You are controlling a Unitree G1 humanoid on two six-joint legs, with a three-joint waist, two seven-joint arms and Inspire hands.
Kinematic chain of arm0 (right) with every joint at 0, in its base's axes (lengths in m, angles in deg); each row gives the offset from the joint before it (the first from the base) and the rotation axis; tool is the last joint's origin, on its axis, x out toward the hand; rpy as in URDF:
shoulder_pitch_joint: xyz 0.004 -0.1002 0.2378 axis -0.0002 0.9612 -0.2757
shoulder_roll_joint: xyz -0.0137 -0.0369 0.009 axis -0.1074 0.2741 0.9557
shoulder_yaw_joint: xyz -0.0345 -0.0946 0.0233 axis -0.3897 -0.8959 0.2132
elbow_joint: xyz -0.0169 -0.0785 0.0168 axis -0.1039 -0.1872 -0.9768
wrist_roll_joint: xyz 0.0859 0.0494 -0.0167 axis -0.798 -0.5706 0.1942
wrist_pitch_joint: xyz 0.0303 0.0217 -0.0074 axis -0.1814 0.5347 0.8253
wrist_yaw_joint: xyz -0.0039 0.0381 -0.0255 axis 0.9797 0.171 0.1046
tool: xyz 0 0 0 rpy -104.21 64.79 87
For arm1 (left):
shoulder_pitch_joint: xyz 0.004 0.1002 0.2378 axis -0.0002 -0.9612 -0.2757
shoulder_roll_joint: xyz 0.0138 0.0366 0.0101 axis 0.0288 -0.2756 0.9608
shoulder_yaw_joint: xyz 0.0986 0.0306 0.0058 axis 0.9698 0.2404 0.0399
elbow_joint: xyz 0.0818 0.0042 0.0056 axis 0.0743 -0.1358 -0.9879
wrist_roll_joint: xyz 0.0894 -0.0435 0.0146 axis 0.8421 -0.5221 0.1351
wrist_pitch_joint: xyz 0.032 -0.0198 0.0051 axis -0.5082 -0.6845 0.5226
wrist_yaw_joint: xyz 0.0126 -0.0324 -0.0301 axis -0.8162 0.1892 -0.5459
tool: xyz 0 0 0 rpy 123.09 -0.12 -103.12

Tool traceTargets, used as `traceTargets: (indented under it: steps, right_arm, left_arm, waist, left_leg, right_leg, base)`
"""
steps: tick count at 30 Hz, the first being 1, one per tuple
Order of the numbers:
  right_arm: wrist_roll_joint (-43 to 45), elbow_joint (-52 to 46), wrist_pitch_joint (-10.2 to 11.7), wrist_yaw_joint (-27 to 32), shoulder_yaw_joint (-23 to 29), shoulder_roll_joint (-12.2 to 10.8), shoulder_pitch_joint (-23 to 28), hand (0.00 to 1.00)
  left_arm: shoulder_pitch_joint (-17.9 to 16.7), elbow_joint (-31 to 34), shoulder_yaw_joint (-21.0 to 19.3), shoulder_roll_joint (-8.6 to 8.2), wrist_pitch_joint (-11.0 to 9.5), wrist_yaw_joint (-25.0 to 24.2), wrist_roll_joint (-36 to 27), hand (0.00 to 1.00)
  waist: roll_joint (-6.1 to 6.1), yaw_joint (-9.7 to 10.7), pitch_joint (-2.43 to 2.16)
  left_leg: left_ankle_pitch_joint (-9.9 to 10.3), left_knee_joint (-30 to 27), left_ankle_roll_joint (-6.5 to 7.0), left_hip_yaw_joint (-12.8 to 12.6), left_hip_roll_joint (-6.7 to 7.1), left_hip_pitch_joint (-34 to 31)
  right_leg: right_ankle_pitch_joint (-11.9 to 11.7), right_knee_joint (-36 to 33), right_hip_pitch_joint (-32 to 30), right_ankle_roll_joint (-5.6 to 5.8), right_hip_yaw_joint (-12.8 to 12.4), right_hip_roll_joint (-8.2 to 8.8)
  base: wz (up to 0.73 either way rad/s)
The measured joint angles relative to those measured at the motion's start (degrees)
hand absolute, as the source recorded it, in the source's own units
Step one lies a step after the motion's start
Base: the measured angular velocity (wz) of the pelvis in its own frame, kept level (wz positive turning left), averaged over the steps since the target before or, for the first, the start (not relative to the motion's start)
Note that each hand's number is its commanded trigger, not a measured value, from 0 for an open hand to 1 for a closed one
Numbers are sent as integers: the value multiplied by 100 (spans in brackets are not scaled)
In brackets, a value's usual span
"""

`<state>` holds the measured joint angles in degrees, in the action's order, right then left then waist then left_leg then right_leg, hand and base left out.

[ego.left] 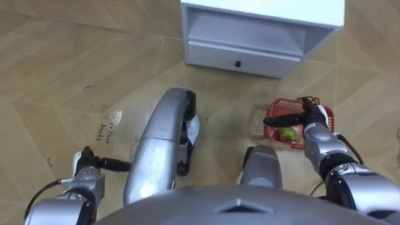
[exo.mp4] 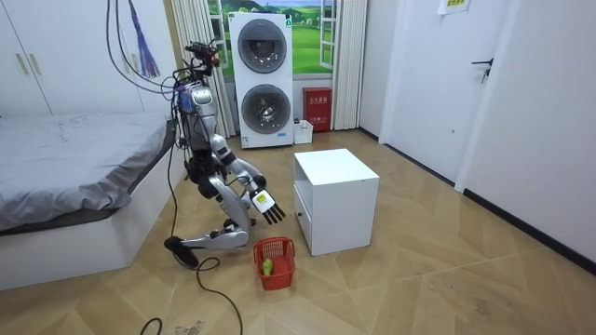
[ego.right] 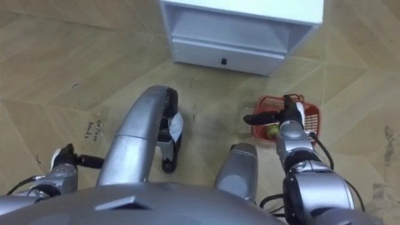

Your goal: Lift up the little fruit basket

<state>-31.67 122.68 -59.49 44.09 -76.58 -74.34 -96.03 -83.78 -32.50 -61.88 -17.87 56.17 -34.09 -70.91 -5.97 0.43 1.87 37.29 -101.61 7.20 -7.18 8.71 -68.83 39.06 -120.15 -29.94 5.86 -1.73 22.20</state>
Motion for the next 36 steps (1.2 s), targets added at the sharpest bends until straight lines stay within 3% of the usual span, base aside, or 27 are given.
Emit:
traceTargets:
  steps: [4,6,9,13,15,16,17,18,23,28,36]
  right_arm:
    - [20,-639,17,287,-1,-16,116,0]
    - [35,-1054,26,471,6,-12,229,0]
    - [156,-1380,26,632,12,16,262,0]
    - [214,-1675,49,792,-11,50,259,0]
    - [201,-1690,174,841,-43,63,226,0]
    - [184,-1669,208,860,-63,125,178,0]
    - [120,-1666,213,871,-105,179,103,0]
    - [82,-1671,240,894,-129,206,102,0]
    - [7,-1630,321,1011,-183,340,86,0]
    - [-58,-1577,346,991,-189,454,73,0]
    - [-68,-906,337,929,-185,559,-3,0]
  left_arm:
    - [-154,23,132,-6,-113,119,-106,0]
    - [-257,24,126,0,-150,181,-96,0]
    - [-414,28,232,-6,-222,215,-98,0]
    - [-580,42,380,23,-246,191,-103,0]
    - [-784,154,508,45,-319,115,-98,0]
    - [-809,150,543,-15,-316,75,-97,0]
    - [-849,165,651,-97,-337,-8,-100,0]
    - [-853,162,734,-100,-338,-91,-100,0]
    - [-759,169,975,-36,-394,-242,-90,0]
    - [-728,207,1190,-35,-405,-325,-97,0]
    - [-768,197,1364,-39,-375,-454,-108,0]
  waist:
    - [-90,227,-18]
    - [-224,317,-21]
    - [-319,461,-42]
    - [-370,554,-38]
    - [-450,549,-71]
    - [-415,539,5]
    - [-346,506,43]
    - [-376,539,39]
    - [-455,542,23]
    - [-452,551,24]
    - [-145,550,24]
  left_leg:
    - [40,-264,-155,5,25,-101]
    - [77,-325,-262,3,24,-73]
    - [92,-345,-425,22,4,-57]
    - [78,-532,-473,-7,1,-66]
    - [58,-880,-511,-8,3,-162]
    - [28,-999,-563,81,-38,-201]
    - [-81,-1021,-715,179,-2,-285]
    - [-142,-963,-771,154,11,-317]
    - [-155,-866,-800,185,4,-344]
    - [-156,-879,-803,204,-4,-356]
    - [-154,-768,-804,79,-101,-452]
  right_leg:
    - [7,-404,30,-15,15,85]
    - [38,-558,69,-75,32,133]
    - [78,-683,104,-154,97,175]
    - [145,-941,265,-272,123,162]
    - [279,-1243,459,-351,85,136]
    - [252,-1298,453,-357,94,33]
    - [264,-1298,415,-359,50,-65]
    - [264,-1293,383,-359,49,-39]
    - [278,-1298,259,-330,75,-50]
    - [281,-1360,207,-333,36,-72]
    - [327,-1532,17,-339,19,-23]
  base:
    - [20]
    - [11]
    - [9]
    - [14]
    - [-8]
    - [-24]
    - [-16]
    - [-5]
    - [6]
    - [-4]
    - [4]
